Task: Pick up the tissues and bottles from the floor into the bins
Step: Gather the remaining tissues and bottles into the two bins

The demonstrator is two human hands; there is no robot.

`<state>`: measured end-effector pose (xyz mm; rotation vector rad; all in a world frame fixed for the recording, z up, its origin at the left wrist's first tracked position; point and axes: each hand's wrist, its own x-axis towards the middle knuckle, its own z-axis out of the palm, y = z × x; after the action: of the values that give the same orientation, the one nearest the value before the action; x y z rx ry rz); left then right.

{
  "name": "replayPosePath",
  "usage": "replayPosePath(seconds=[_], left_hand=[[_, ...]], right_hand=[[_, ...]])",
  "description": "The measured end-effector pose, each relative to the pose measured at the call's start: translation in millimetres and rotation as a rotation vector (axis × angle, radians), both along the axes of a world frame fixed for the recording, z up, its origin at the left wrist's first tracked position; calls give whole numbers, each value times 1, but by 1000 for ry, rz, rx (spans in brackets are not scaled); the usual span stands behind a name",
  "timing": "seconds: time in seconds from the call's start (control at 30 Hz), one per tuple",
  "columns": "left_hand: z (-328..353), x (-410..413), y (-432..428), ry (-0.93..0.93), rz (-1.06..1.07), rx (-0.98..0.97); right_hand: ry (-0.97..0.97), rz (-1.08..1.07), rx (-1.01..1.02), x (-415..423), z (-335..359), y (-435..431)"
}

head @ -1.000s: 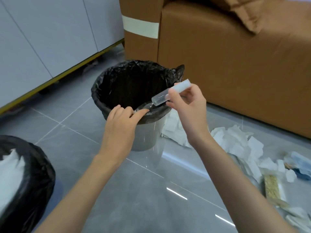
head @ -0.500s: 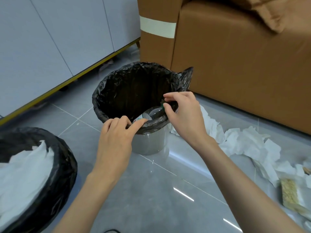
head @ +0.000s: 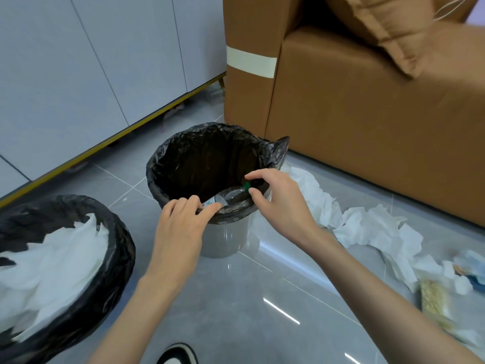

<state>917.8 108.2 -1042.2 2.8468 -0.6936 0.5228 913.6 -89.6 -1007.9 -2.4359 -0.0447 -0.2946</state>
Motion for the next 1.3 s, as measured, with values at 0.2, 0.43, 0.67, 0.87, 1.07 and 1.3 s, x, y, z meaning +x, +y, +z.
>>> replayPosePath(seconds=[0.2, 0.43, 0.67, 0.87, 1.07, 1.3], left_hand=[[23, -9, -6, 181, -64, 5], [109, -32, -45, 189, -250, -70], [189, -77, -95, 71, -496, 129], [215, -138, -157, 50, -687, 281], [209, -200, -210, 144, -799, 315], [147, -281, -268, 392, -835, 268]], right_hand=[[15, 31, -17, -24, 29, 3], [7, -149, 112, -73, 66, -25], [32, -359, 189, -161, 90, -79], [54, -512, 217, -232, 83, -122], [124, -684, 246, -305, 57, -157], [290, -859, 244, -403, -1, -186]])
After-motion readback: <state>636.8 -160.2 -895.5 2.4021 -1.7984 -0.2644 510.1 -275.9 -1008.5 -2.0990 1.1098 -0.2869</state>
